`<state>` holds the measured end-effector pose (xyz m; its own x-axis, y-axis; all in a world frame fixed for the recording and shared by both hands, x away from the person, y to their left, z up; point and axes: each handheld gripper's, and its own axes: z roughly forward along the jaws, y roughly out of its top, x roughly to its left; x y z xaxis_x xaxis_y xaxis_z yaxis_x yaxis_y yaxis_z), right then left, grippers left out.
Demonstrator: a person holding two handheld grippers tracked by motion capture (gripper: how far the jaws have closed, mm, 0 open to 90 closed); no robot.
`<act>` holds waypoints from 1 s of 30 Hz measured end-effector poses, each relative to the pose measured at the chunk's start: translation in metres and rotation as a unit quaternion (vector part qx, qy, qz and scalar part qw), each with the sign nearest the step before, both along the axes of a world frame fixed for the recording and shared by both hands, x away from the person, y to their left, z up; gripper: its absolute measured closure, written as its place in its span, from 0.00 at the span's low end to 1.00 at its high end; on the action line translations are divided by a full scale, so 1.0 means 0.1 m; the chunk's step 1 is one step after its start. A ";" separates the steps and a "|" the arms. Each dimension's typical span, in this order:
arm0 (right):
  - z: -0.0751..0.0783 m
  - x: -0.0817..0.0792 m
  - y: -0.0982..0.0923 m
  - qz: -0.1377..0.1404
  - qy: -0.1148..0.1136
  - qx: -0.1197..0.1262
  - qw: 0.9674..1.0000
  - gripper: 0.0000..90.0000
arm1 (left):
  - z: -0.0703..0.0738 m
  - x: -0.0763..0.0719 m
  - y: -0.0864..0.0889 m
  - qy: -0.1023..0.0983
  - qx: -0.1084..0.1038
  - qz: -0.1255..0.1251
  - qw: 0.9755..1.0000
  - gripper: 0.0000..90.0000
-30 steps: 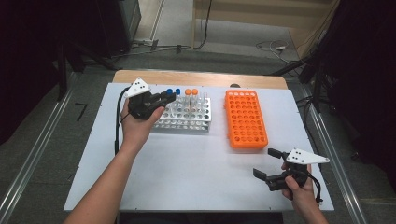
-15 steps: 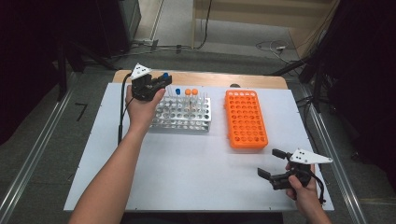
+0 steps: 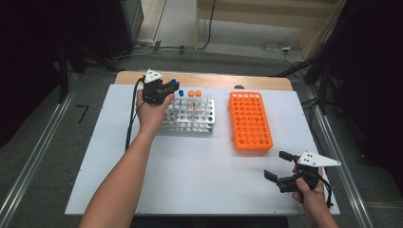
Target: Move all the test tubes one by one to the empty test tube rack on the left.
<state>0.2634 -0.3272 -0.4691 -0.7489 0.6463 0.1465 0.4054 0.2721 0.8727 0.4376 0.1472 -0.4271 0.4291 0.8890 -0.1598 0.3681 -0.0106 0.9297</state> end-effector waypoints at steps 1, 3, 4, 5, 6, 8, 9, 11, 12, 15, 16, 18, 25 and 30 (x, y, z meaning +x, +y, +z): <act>0.00 0.00 0.00 0.000 0.000 0.001 1.000 0.00 | -0.01 -0.01 0.00 0.001 0.006 0.000 1.000 0.85; 0.00 0.00 0.00 0.000 0.001 0.002 1.000 0.00 | -0.03 -0.02 0.00 0.002 0.012 0.000 1.000 0.84; 0.00 0.00 0.00 0.000 0.001 0.003 1.000 0.00 | -0.03 -0.03 0.01 -0.001 0.009 0.001 1.000 0.84; 0.00 0.00 0.00 0.000 0.002 0.003 1.000 0.00 | -0.03 -0.03 0.01 0.001 0.008 0.001 1.000 0.82; 0.00 0.00 0.00 0.000 0.003 0.003 1.000 0.00 | -0.03 -0.03 0.02 0.002 0.004 -0.002 1.000 0.79; 0.00 0.00 0.00 0.000 0.003 0.004 1.000 0.00 | -0.03 -0.05 0.03 0.003 0.002 -0.007 1.000 0.75; 0.00 0.00 0.01 0.000 0.003 0.004 1.000 0.00 | -0.02 -0.06 0.03 0.003 0.004 -0.007 1.000 0.71; -0.01 0.00 0.01 0.001 0.003 0.004 1.000 0.00 | -0.01 -0.09 0.02 0.005 0.009 -0.007 1.000 0.67; -0.01 0.01 0.01 0.001 0.003 0.006 1.000 0.00 | 0.00 -0.10 0.02 0.005 0.013 -0.007 1.000 0.66; -0.01 0.01 0.00 0.000 0.003 0.006 1.000 0.00 | 0.03 -0.13 0.04 0.014 0.012 -0.003 1.000 0.54; -0.01 0.01 0.00 0.000 0.003 0.006 1.000 0.00 | 0.04 -0.15 0.05 0.016 0.008 -0.002 1.000 0.51; -0.01 0.02 0.00 0.000 0.002 0.006 1.000 0.00 | 0.06 -0.20 0.07 0.016 -0.003 -0.004 1.000 0.42; -0.02 0.05 -0.06 -0.013 -0.001 0.007 1.000 0.00 | 0.08 -0.48 0.10 0.012 -0.016 -0.028 0.999 0.11; -0.03 0.07 -0.09 -0.019 -0.003 0.006 1.000 0.00 | 0.02 -0.79 0.10 0.001 -0.012 -0.062 0.998 0.00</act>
